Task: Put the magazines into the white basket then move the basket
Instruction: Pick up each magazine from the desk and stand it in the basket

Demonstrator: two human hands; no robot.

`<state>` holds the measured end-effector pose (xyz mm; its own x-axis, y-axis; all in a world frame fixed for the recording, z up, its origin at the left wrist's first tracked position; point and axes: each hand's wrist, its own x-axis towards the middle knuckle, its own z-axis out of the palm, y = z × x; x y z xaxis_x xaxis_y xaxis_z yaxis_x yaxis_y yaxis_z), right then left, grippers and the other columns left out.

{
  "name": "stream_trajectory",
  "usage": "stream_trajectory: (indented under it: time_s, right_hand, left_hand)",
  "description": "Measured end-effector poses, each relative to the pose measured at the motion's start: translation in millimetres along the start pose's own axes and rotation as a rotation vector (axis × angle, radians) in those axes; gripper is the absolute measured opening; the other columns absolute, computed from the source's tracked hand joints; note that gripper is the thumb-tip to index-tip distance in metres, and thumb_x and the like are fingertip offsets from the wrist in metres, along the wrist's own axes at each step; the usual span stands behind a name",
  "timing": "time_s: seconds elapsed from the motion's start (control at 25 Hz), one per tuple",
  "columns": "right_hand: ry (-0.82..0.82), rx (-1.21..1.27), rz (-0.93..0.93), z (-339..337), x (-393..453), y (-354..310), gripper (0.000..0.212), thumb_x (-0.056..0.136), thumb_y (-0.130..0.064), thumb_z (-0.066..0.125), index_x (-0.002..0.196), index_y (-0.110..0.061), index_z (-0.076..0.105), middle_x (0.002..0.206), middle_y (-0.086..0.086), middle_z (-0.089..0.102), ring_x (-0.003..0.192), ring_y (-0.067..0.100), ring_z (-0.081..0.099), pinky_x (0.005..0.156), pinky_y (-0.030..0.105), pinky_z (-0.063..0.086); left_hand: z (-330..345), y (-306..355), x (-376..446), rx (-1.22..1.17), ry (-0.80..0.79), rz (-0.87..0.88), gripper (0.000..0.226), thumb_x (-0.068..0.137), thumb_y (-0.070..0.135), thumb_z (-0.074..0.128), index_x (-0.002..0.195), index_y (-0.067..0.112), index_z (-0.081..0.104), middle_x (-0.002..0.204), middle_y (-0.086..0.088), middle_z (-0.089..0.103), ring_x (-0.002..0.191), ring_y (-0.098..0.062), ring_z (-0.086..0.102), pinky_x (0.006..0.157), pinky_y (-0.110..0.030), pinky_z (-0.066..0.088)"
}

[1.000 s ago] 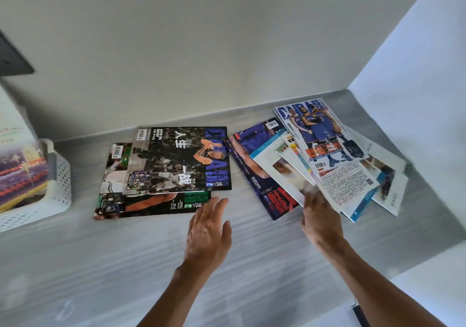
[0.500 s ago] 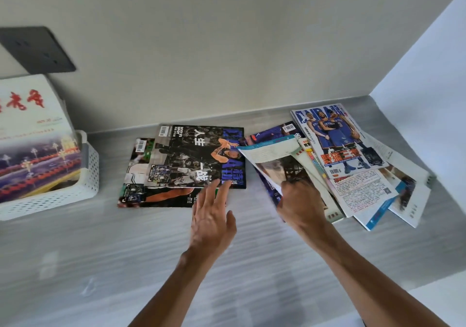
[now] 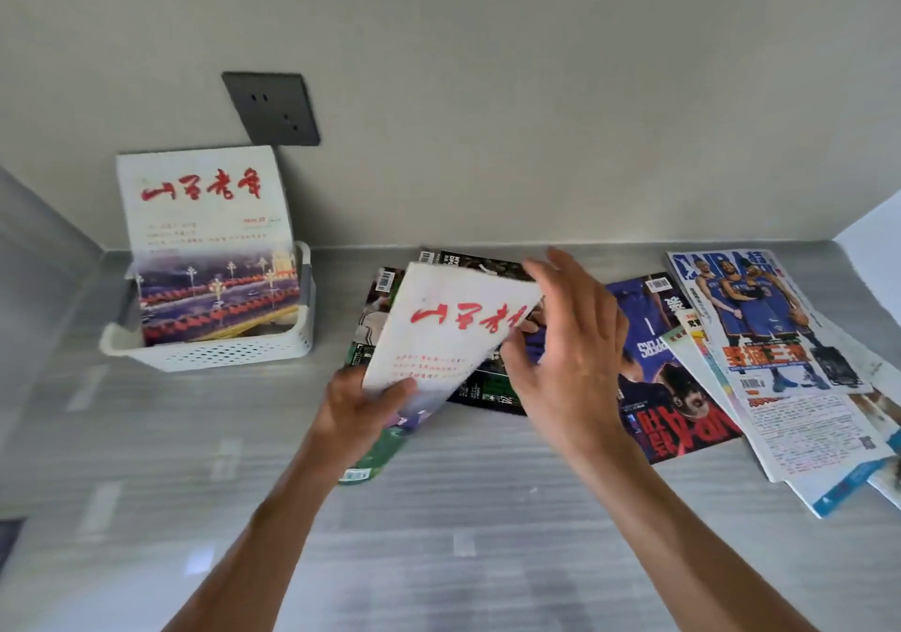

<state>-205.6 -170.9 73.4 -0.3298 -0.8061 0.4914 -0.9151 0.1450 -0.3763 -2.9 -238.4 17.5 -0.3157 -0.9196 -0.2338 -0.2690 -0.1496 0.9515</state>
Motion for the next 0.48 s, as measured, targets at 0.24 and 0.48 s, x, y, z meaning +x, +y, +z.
stream_trajectory:
  time_s: [0.24, 0.48]
  right_hand:
    - [-0.636, 1.051, 0.69, 48, -17, -15, 0.042, 0.084, 0.008, 0.062, 0.118, -0.017, 0.061, 0.101, 0.002, 0.075, 0.067, 0.009, 0.064, 0.059, 0.023, 0.051]
    - [-0.477, 0.932, 0.38, 80, -27, -54, 0.037, 0.09, -0.006, 0.057, 0.103, -0.04, 0.063, 0.102, -0.002, 0.072, 0.095, 0.018, 0.067, 0.083, 0.029, 0.052]
  left_hand:
    - [-66, -5, -6, -0.355, 0.082, -0.042, 0.024, 0.068, 0.005, 0.083, 0.089, 0.015, 0.078, 0.098, -0.012, 0.077, 0.079, -0.033, 0.071, 0.055, -0.032, 0.061]
    - [-112, -17, -15, -0.285, 0.457, 0.203, 0.038, 0.088, -0.014, 0.057, 0.096, 0.021, 0.068, 0.087, 0.017, 0.076, 0.084, 0.002, 0.068, 0.078, -0.013, 0.052]
